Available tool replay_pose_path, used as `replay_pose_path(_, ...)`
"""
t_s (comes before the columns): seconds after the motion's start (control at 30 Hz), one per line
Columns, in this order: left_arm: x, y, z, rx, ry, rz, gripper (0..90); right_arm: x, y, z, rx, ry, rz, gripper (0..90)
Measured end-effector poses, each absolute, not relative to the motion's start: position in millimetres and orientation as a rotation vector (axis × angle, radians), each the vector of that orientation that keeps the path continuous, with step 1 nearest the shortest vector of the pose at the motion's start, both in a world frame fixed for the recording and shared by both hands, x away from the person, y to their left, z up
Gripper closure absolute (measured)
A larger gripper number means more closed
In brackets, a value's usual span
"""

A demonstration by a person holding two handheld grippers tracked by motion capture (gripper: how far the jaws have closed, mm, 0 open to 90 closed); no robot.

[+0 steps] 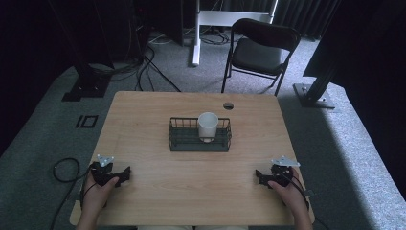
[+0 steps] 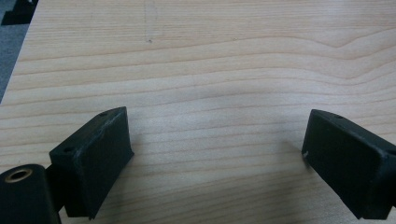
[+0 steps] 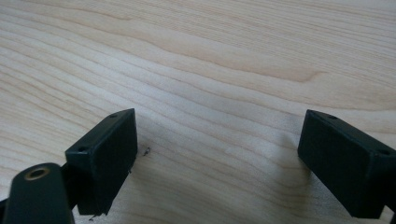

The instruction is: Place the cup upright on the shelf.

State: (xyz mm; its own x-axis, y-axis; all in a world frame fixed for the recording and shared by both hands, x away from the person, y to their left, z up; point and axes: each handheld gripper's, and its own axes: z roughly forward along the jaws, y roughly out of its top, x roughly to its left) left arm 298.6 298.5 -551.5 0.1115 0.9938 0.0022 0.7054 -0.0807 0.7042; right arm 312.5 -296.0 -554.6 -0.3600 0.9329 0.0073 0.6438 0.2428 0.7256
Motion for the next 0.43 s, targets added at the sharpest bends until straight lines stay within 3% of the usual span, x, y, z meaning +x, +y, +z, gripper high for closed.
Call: replay_pose_path(0.43, 298.6, 298.6, -551.6, 1.843, 1.651, 0.681, 8.5, 312.5, -296.0, -554.6, 1.44, 2.093, 0.905, 11.6)
